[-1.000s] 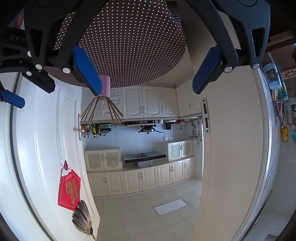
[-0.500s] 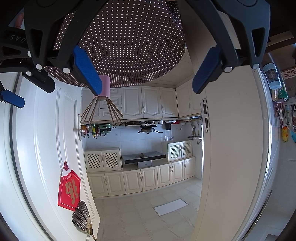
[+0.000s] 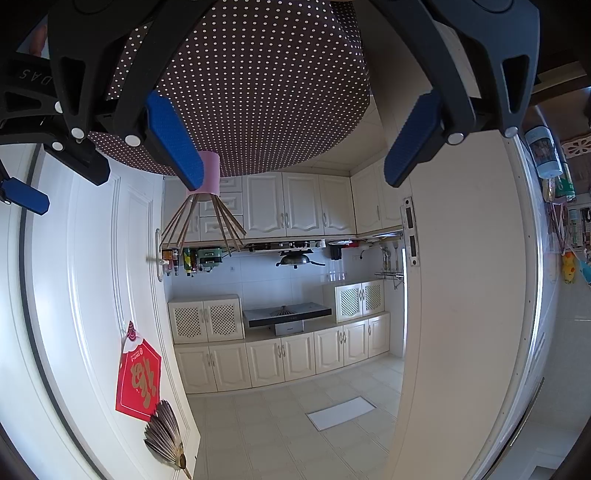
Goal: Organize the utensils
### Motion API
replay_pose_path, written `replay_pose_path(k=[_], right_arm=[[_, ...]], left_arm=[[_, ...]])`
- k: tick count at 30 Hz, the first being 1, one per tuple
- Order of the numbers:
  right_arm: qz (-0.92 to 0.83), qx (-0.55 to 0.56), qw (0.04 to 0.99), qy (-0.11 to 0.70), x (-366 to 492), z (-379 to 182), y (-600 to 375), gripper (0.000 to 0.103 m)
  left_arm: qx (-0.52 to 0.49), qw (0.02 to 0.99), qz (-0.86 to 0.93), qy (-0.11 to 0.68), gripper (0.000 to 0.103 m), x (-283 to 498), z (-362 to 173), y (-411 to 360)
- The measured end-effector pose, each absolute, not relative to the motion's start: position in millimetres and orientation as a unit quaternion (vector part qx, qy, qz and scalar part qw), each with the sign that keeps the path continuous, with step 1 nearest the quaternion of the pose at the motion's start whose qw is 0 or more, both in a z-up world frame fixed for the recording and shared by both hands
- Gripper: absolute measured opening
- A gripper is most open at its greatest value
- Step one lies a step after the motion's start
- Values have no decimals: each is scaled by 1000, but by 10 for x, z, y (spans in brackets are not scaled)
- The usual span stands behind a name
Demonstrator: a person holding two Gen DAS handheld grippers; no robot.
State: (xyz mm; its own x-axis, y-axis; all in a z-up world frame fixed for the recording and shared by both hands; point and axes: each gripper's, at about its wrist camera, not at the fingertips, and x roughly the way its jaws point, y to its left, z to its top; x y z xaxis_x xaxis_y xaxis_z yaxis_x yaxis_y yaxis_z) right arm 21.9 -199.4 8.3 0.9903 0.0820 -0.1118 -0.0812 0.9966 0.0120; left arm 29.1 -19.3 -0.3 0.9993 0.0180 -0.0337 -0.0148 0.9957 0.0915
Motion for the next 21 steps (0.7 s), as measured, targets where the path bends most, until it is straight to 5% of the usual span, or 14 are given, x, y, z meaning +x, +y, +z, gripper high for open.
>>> replay_pose_path(k=[21], right_arm=[[39,6,997,59,190,64,-1936,95]], left_arm=[[46,999,9,19,96,289,-5,-207]])
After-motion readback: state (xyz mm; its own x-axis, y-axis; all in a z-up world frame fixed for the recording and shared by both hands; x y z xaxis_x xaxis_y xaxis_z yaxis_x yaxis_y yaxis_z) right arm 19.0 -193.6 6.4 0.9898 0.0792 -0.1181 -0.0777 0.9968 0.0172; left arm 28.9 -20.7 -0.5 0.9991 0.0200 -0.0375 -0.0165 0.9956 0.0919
